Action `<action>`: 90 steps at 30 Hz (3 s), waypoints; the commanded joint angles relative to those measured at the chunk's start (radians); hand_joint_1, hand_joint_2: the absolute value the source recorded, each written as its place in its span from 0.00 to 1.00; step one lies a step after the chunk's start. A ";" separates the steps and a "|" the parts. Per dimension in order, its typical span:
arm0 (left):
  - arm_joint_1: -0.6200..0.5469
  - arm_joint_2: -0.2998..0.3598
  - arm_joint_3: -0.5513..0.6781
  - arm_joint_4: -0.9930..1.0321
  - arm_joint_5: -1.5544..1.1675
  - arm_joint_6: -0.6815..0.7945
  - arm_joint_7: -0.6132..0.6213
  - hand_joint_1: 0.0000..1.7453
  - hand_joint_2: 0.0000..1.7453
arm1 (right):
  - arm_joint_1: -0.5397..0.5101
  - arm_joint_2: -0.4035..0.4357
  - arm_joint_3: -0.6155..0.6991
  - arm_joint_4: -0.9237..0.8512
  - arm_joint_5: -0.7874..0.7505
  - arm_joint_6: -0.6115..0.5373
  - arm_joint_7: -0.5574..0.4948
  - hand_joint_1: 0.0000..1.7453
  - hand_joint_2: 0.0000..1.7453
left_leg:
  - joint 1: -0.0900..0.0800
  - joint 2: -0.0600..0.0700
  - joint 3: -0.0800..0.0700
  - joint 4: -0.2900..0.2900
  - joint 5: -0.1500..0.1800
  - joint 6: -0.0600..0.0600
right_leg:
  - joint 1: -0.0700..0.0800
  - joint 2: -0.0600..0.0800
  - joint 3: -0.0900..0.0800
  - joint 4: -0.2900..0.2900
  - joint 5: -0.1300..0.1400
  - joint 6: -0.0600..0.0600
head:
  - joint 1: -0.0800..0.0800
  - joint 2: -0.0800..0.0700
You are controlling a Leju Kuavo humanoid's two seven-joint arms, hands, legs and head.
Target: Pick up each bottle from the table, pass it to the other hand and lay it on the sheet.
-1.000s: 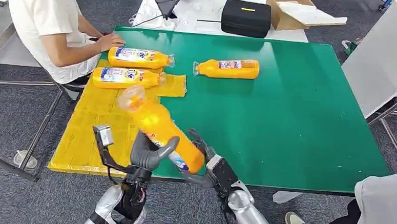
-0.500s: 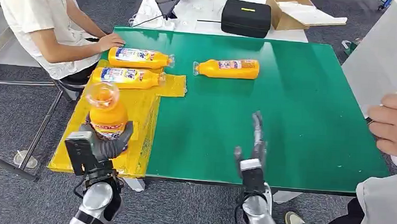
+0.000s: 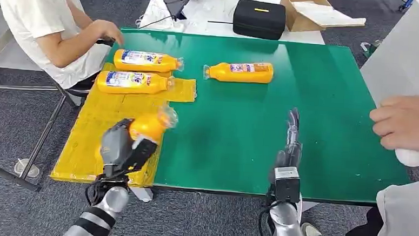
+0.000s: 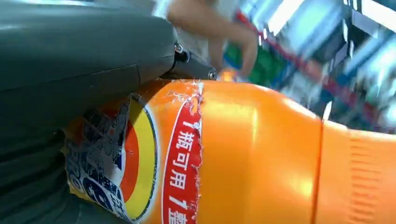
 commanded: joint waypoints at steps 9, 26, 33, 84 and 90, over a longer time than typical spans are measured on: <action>-0.260 0.085 -0.177 0.409 -0.186 -0.383 0.051 0.14 1.00 | -0.066 0.004 0.082 0.136 -0.022 0.078 0.001 0.00 1.00 | 0.001 0.004 0.009 0.000 -0.002 -0.001 | 0.001 0.004 0.008 0.000 0.000 -0.003 | 0.000 0.000; -0.303 0.095 -0.202 0.462 -0.172 -0.536 0.005 0.00 1.00 | -0.088 0.011 0.092 0.178 -0.050 0.081 0.001 0.00 1.00 | 0.001 0.003 0.009 0.000 0.000 -0.002 | 0.001 0.003 0.008 0.000 0.001 -0.004 | 0.000 0.000; -0.307 0.099 -0.197 0.462 -0.161 -0.533 0.001 0.00 1.00 | -0.095 0.014 0.097 0.190 -0.053 0.076 0.001 0.00 1.00 | 0.001 0.003 0.009 -0.001 0.000 -0.002 | 0.001 0.003 0.008 0.000 0.002 -0.004 | 0.000 0.000; -0.351 0.026 -0.234 0.402 -0.163 -0.418 -0.067 0.00 1.00 | -0.086 0.015 0.109 0.211 -0.066 0.057 0.001 0.00 1.00 | 0.002 0.000 0.007 0.002 -0.001 -0.002 | 0.002 -0.001 0.007 0.002 0.000 -0.004 | 0.000 0.000; -0.354 0.020 -0.255 0.405 -0.174 -0.443 -0.049 0.00 1.00 | -0.078 0.013 0.105 0.209 -0.070 0.054 0.001 0.00 1.00 | 0.001 0.000 0.006 0.001 0.000 -0.002 | 0.001 0.000 0.005 0.001 0.000 -0.004 | 0.000 0.000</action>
